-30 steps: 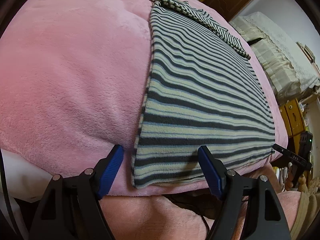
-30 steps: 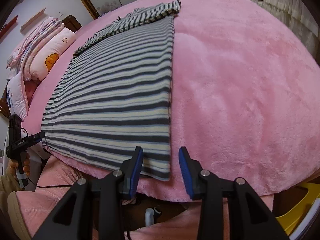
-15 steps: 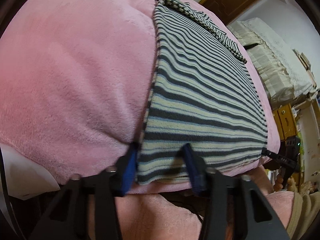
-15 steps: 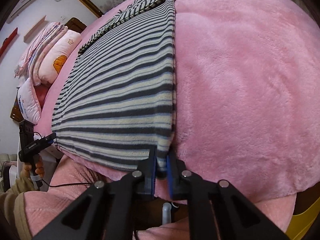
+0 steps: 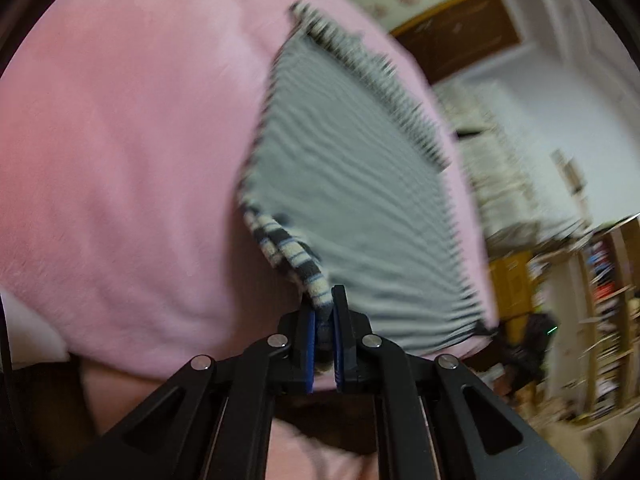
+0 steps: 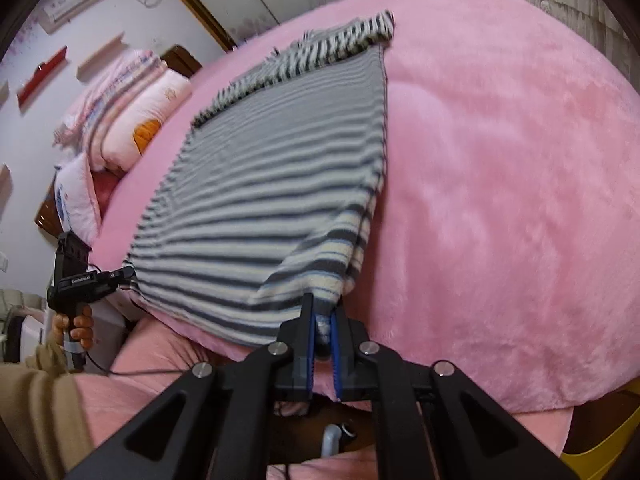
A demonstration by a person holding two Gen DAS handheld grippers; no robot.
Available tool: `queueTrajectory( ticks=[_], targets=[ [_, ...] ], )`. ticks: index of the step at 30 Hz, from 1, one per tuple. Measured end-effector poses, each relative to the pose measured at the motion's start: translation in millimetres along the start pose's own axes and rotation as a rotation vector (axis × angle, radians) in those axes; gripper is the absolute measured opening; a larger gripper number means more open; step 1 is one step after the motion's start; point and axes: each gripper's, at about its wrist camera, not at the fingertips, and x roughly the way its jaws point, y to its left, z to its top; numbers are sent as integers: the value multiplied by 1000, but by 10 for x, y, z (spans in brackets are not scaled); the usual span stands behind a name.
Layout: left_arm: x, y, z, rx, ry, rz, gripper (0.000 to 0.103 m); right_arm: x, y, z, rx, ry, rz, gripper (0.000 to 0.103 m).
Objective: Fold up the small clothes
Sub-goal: 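Lift the hem with both tools, fold it toward the collar, open both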
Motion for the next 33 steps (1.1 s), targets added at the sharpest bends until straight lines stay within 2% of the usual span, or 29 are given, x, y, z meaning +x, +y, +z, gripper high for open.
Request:
queueTrajectory(
  ticks=[3, 7, 10, 14, 18, 24, 33],
  targets=[
    [-98, -251, 186, -11, -82, -63, 5, -172, 118, 231, -24, -64, 22, 6],
    [-163, -541, 544, -33, -180, -89, 5, -408, 290, 644, -62, -179, 35, 6],
    [-175, -734, 936, -59, -253, -64, 5, -535, 374, 1058, -69, -266, 26, 6],
    [-104, -869, 1506, -84, -327, 11, 5, -569, 404, 1581, -69, -340, -5, 6],
    [18, -790, 2136, -131, -349, 72, 5, -447, 351, 2157, -45, -381, -23, 6],
    [425, -864, 2851, -113, -359, 136, 5, 11, 228, 2901, 7, -397, -65, 6],
    [1138, -873, 3755, -93, -348, 214, 5, 751, -213, 3579, 120, -370, -107, 6]
  ],
)
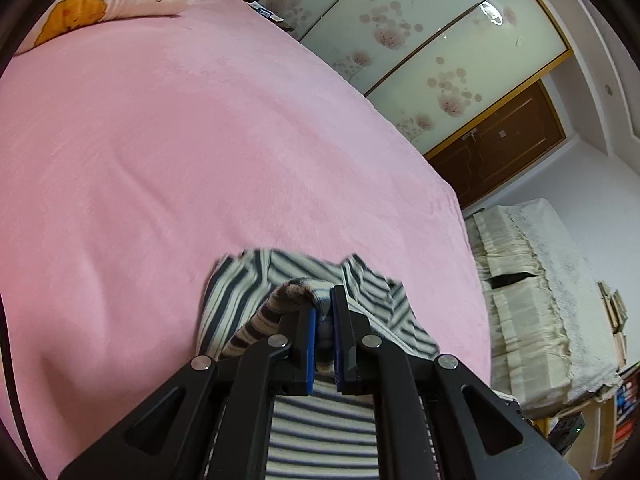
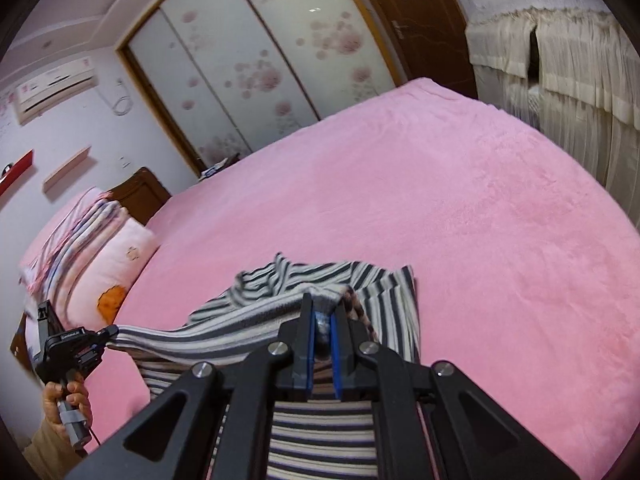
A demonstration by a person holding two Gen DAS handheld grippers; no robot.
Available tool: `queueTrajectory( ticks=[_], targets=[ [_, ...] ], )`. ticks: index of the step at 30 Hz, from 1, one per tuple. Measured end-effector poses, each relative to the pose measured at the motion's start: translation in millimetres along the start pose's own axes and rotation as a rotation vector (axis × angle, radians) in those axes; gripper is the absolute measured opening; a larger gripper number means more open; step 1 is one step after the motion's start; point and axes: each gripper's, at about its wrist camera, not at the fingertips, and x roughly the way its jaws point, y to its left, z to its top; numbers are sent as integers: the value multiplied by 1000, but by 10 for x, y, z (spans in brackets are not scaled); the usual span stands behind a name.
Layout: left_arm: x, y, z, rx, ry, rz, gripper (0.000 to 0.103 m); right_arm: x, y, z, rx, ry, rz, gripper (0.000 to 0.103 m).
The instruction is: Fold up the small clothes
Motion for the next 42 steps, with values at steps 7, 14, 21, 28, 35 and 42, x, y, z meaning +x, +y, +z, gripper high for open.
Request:
queueTrajectory(
  ticks=[7, 14, 21, 28, 35, 42],
  targets=[
    [695, 12, 210, -30, 11, 56, 5, 653, -189, 181, 54, 40, -39, 6],
    [1340, 239, 216, -134, 59, 136, 5, 1249, -423, 202, 158, 116, -88, 7],
    [1591, 202, 198, -187, 21, 122, 40, 1595, -659, 185, 320, 160, -128, 9],
    [1638, 35, 422, -168, -35, 97, 57, 1687, -670, 343, 368, 163, -82, 20],
    [1713, 93, 440, -144, -13, 163, 57, 1566, -859, 441, 422, 93, -147, 46],
    [1641, 200, 501, -2, 40, 153, 57, 1514, -821, 405, 258, 155, -66, 46]
  ],
)
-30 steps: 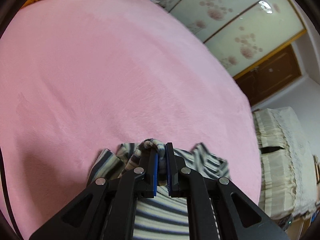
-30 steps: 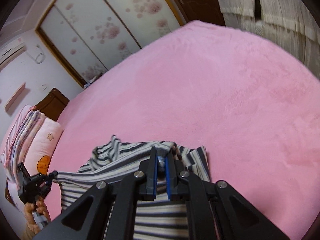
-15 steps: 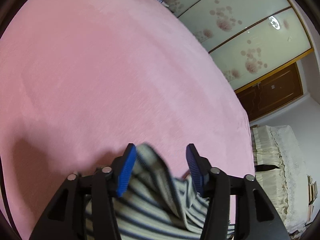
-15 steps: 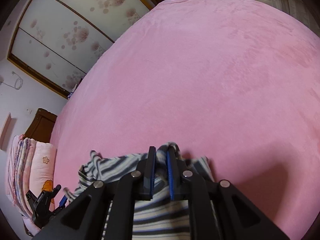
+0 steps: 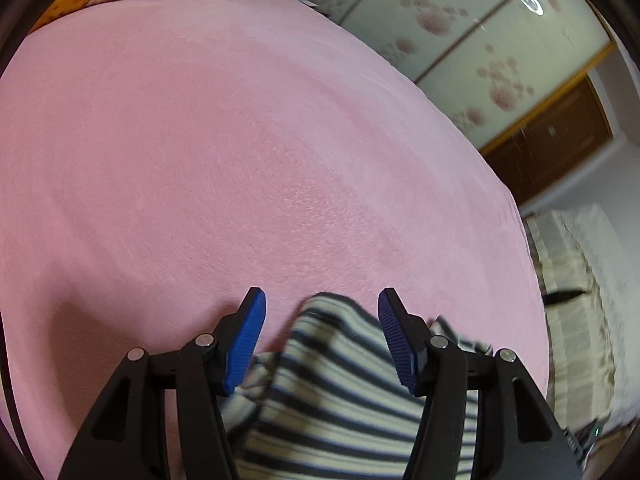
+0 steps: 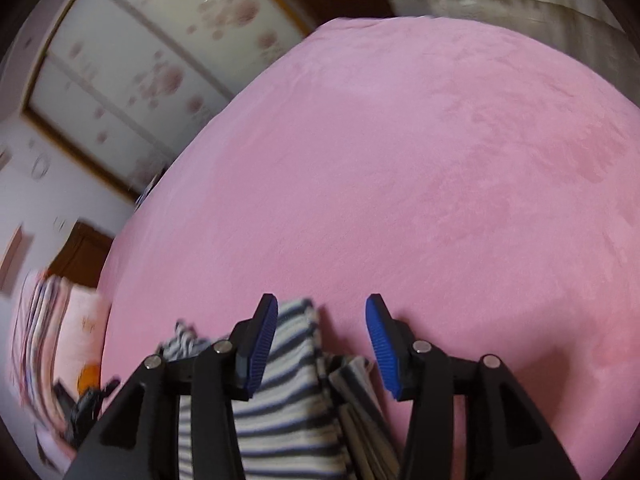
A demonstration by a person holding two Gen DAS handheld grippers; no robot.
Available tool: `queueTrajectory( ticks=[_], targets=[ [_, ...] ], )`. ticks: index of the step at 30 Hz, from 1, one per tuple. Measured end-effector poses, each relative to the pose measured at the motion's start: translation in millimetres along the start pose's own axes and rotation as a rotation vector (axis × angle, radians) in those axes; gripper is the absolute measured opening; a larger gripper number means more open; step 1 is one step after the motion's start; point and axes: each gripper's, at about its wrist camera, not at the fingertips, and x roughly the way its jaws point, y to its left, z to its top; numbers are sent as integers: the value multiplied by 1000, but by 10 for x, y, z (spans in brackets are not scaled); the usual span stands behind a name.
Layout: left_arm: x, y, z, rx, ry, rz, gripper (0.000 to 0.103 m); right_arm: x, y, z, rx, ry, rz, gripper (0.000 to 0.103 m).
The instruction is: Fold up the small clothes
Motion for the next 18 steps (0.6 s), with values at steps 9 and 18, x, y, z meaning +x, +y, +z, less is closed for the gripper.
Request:
queueTrajectory(
  ticks=[9, 18],
  targets=[
    [183, 180, -51, 77, 149, -9, 57, 285, 162, -67, -159, 97, -38, 46],
    [293, -301, -185, 342, 69, 195, 12, 177, 394, -164, -336, -16, -235, 4]
  ],
)
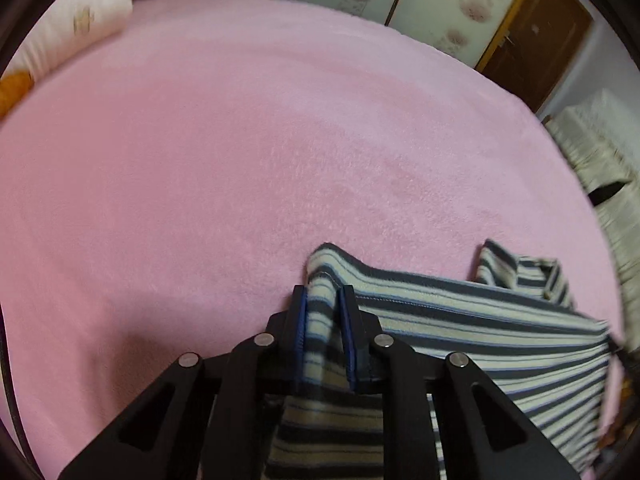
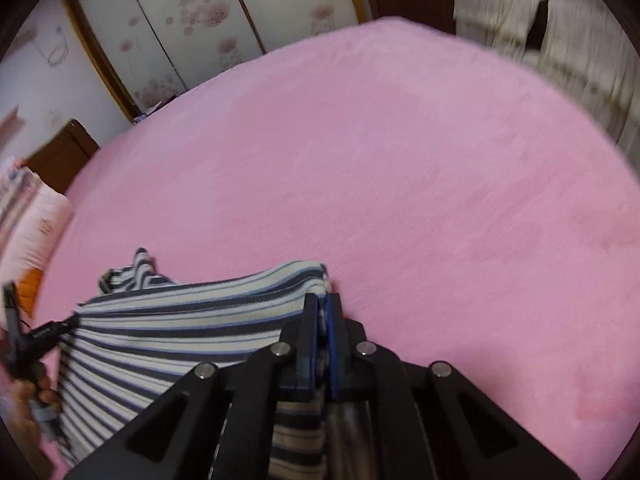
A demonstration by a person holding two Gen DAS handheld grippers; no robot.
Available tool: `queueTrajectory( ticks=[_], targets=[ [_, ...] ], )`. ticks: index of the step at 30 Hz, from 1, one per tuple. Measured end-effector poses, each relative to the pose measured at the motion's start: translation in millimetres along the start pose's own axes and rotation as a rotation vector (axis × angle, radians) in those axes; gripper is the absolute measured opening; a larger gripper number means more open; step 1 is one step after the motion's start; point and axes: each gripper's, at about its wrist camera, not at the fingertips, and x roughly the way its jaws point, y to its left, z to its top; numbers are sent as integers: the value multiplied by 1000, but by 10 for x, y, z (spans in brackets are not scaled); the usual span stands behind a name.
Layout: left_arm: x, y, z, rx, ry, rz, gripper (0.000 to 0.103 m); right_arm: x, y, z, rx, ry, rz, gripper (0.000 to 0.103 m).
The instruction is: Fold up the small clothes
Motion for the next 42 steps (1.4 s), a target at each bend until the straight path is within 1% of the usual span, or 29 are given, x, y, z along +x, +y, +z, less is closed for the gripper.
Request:
queueTrajectory(
  ticks=[2, 3, 5, 6, 7, 8, 10, 13, 15, 17, 18, 20, 21, 22, 24, 25, 27, 28, 29, 31, 33, 35, 36, 37, 38, 40, 42],
  targets=[
    [12, -2, -13, 6, -10, 28, 11, 5, 55, -20, -33, -9, -42, 4],
    [36, 10, -22, 0, -12, 48, 12, 50, 103, -36, -61, 0, -66, 4],
    [54, 38, -30, -16, -9, 58, 19, 132, 115, -31, -76, 17, -81, 4],
    [32, 49, -33, -23, -15, 60, 19, 160, 126, -31, -67, 38, -72, 5],
    [-16, 49, -30, -27, -27, 59, 25, 142, 106, -40, -53, 44, -64, 6],
    [-77, 56, -33, -28, -41, 54, 27, 91, 97, -36, -34, 39, -56, 9],
    [-291, 64, -43, -25, -94, 27, 29, -98, 116, -32, -24, -4, -39, 14],
    [-658, 15, -99, 4, -164, 18, 33, -460, 270, -74, -74, -76, -33, 15],
    [-894, -62, -205, 34, -192, 7, 36, -647, 394, -161, -109, -96, -19, 15],
    [-1081, -106, -350, 56, -192, -24, 37, -812, 562, -321, -147, -89, 7, 15],
    [-1164, -162, -492, 71, -175, -42, 37, -859, 647, -415, -162, -79, 27, 15],
    [-1230, -266, -686, 92, -151, -47, 38, -917, 762, -587, -183, -57, 51, 15],
    [-1216, -366, -818, 111, -139, -43, 38, -934, 834, -710, -198, -47, 61, 15],
    [-1209, -375, -914, 127, -131, -36, 39, -931, 895, -814, -214, -42, 56, 15],
    [-1130, -380, -1138, 156, -105, 11, 39, -872, 941, -1029, -240, -28, 10, 15],
    [-1073, -328, -1213, 156, -91, 31, 39, -805, 898, -1122, -241, -10, -21, 15],
    [-1002, -153, -1361, 142, -74, 56, 39, -690, 683, -1245, -214, 24, -72, 15],
    [-1008, -102, -1406, 143, -87, 49, 39, -654, 568, -1294, -195, 38, -98, 15],
    [-1025, -71, -1427, 152, -100, 49, 39, -641, 477, -1312, -178, 43, -108, 12],
    [-1077, -14, -1441, 165, -114, 54, 39, -716, 228, -1362, -135, 35, -101, 11],
    [-1117, 90, -1398, 160, -108, 49, 39, -831, 123, -1387, -129, 22, -106, 8],
    [-1210, 141, -1382, 135, -101, 36, 39, -927, 73, -1398, -138, 13, -119, 8],
    [-1261, 174, -1368, 120, -99, 29, 40, -988, 58, -1406, -148, 6, -142, 10],
    [-1284, 188, -1354, 106, -98, 27, 47, -1028, 46, -1408, -148, 2, -144, 10],
    [-1346, 214, -1342, 90, -98, 29, 59, -1081, 33, -1411, -140, -1, -137, 11],
    [-1508, 292, -1376, 47, -109, 22, 67, -1218, 44, -1448, -115, -5, -105, 11],
    [-1671, 358, -1431, 14, -95, -11, 67, -1350, 104, -1457, -103, -18, -73, 11]
  ],
)
